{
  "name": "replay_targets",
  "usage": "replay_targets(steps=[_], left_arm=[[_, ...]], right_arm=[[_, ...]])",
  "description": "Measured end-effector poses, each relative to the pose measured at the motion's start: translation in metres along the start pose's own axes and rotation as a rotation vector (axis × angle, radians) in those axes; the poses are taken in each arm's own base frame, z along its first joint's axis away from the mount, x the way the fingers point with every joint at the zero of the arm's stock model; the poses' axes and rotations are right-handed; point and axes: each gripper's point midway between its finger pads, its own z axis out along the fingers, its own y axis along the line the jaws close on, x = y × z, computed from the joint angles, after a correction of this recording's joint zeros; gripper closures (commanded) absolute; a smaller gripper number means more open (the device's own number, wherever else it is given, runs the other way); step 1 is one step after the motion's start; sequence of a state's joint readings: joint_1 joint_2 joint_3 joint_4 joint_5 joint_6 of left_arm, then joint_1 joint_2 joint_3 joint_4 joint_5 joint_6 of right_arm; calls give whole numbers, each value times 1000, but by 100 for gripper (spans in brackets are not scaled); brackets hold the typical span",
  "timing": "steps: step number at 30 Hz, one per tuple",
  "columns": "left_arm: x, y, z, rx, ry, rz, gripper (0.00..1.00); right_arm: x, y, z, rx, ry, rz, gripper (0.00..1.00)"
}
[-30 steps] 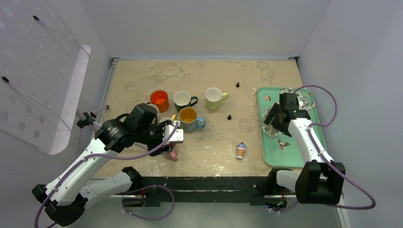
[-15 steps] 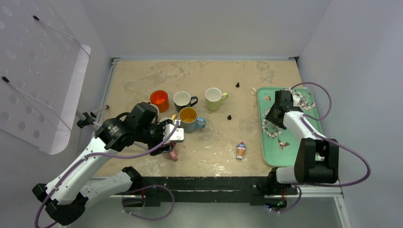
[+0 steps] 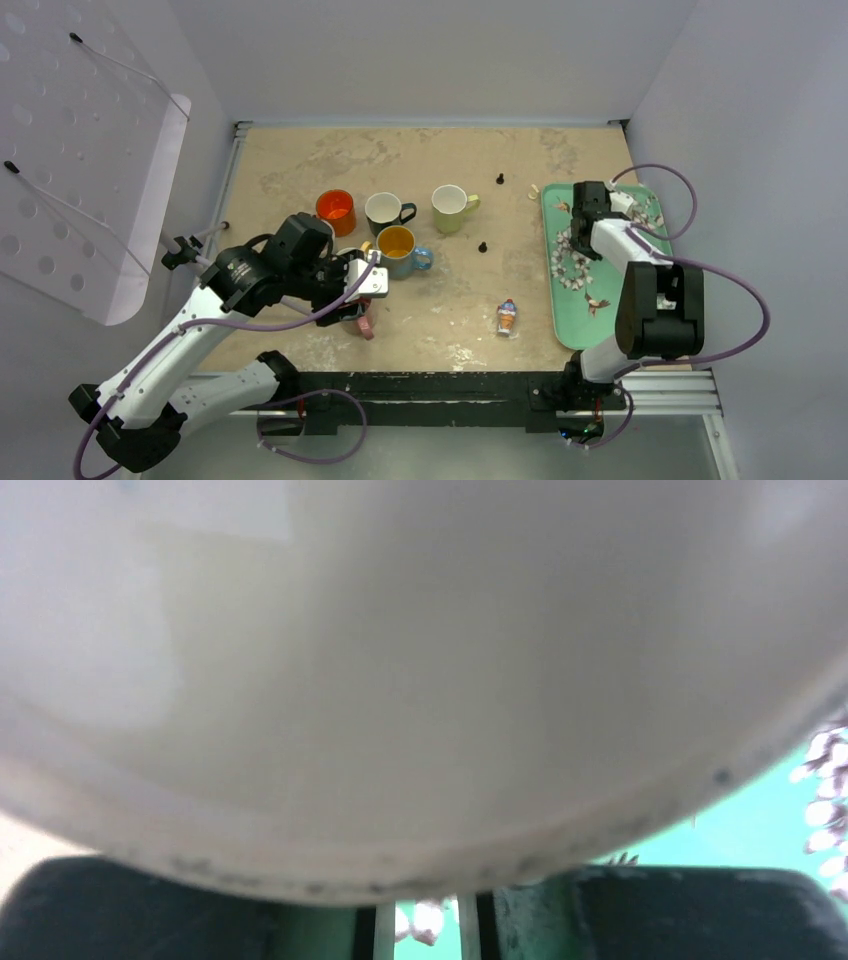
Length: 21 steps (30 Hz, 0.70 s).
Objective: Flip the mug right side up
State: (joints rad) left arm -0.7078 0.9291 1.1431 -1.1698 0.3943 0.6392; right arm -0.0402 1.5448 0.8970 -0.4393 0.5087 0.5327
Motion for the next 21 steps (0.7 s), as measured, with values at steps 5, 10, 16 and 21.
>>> replay_targets(steps=[5, 10, 16, 21], left_arm=[[0, 0, 0, -1, 0, 0, 35], [0, 0, 0, -2, -1, -14, 32], [-16, 6, -1, -14, -41, -95, 25], [-67, 28, -19, -43, -223, -241, 19]], right_arm=[[-6, -9, -10, 14, -26, -4, 100], [-14, -12, -30, -35, -53, -19, 100], [-47, 5, -111, -355, -225, 46, 100], [-70, 20, -204, -698, -433, 90, 100]])
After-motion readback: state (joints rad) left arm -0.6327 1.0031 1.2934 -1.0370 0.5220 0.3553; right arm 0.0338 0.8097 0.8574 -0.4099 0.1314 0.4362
